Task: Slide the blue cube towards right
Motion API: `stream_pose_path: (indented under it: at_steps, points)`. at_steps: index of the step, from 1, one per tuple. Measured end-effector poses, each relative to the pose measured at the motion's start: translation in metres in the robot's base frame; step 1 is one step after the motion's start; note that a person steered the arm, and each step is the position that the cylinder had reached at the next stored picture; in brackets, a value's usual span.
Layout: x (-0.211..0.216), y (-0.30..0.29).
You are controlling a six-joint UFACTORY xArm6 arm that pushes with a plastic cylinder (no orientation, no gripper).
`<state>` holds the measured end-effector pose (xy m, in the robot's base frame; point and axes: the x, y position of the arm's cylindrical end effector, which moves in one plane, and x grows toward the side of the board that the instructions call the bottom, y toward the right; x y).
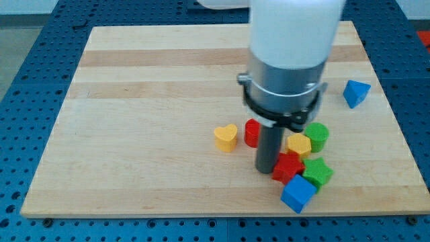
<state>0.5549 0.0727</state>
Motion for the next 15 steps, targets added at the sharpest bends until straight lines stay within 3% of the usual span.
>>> stream_pose_path:
  at_steps: [1,2,3,4,5,7,15]
  points:
    - [0.000,0.013]
    - [0.000,-0.019]
    - [0.000,-0.098]
    - [0.021,-0.129]
    - [0.058,-0.126]
    - [0.064,-0.120]
    - [0.064,0.074]
